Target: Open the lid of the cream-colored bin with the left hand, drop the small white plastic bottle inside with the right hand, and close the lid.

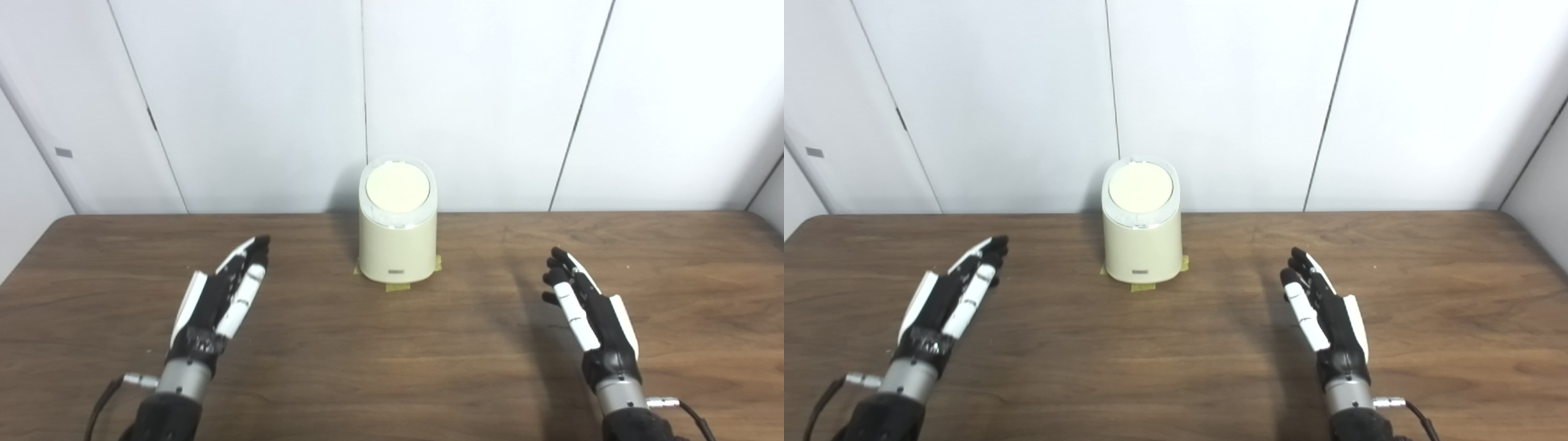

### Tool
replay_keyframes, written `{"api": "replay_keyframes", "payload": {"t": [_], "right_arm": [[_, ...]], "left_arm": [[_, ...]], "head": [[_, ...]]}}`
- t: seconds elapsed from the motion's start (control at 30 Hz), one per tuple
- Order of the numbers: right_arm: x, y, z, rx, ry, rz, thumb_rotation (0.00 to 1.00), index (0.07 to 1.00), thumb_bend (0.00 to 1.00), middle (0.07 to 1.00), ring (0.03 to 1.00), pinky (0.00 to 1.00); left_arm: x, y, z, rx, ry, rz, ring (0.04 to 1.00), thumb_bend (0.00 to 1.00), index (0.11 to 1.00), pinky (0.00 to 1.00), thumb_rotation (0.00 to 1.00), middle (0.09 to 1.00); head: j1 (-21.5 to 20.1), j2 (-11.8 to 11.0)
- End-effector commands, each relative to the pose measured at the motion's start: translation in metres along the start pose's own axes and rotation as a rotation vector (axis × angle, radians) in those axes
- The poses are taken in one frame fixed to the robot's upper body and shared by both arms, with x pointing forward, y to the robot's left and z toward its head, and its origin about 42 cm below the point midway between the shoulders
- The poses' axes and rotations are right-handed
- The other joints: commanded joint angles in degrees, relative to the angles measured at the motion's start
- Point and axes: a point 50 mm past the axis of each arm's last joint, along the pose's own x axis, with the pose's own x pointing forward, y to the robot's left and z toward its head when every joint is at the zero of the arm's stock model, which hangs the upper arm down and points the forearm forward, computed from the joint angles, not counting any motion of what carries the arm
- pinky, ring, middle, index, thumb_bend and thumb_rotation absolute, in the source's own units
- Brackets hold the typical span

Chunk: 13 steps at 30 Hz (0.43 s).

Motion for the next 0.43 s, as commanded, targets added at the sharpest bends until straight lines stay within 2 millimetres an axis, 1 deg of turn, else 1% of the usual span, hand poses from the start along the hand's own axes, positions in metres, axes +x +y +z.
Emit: {"api": "replay_keyframes", "payload": {"t": [0.0,0.07,0.17,0.27,0.3,0.33,0.4], "right_arm": [[0.006,-0.003,0.022,0.021,-0.105,0.006,0.85,0.910,0.51,0.903,0.871,0.80],[0.006,-0.004,0.022,0.029,-0.104,0.010,0.84,0.914,0.51,0.906,0.876,0.81],[0.007,-0.004,0.022,0.036,-0.103,0.015,0.84,0.916,0.51,0.905,0.877,0.81],[0.008,-0.005,0.021,0.055,-0.102,0.025,0.83,0.921,0.51,0.909,0.886,0.83],[0.008,-0.005,0.021,0.058,-0.102,0.028,0.82,0.923,0.51,0.911,0.888,0.83],[0.008,-0.005,0.022,0.059,-0.102,0.031,0.82,0.926,0.51,0.913,0.892,0.84],[0.008,-0.004,0.021,0.050,-0.102,0.037,0.83,0.930,0.51,0.916,0.895,0.84]], "left_arm": [[-0.002,0.002,0.012,-0.013,-0.062,0.044,0.891,0.46,0.909,0.84,0.94,0.894],[-0.008,-0.001,0.008,-0.022,-0.048,0.048,0.880,0.45,0.901,0.82,0.95,0.884],[-0.015,-0.005,0.002,-0.044,-0.035,0.048,0.878,0.42,0.904,0.83,0.97,0.882],[-0.021,-0.008,-0.004,-0.100,-0.026,0.056,0.873,0.39,0.905,0.86,0.95,0.881],[-0.022,-0.009,-0.006,-0.125,-0.022,0.059,0.875,0.39,0.908,0.86,0.94,0.885],[-0.023,-0.009,-0.007,-0.148,-0.020,0.062,0.885,0.43,0.915,0.88,0.93,0.896],[-0.024,-0.010,-0.010,-0.195,-0.019,0.071,0.891,0.46,0.920,0.89,0.92,0.902]], "head": [[0.11,0.11],[0.33,0.18],[0.48,0.29],[0.68,0.45],[0.85,0.48],[0.91,0.50],[1.40,0.59]]}}
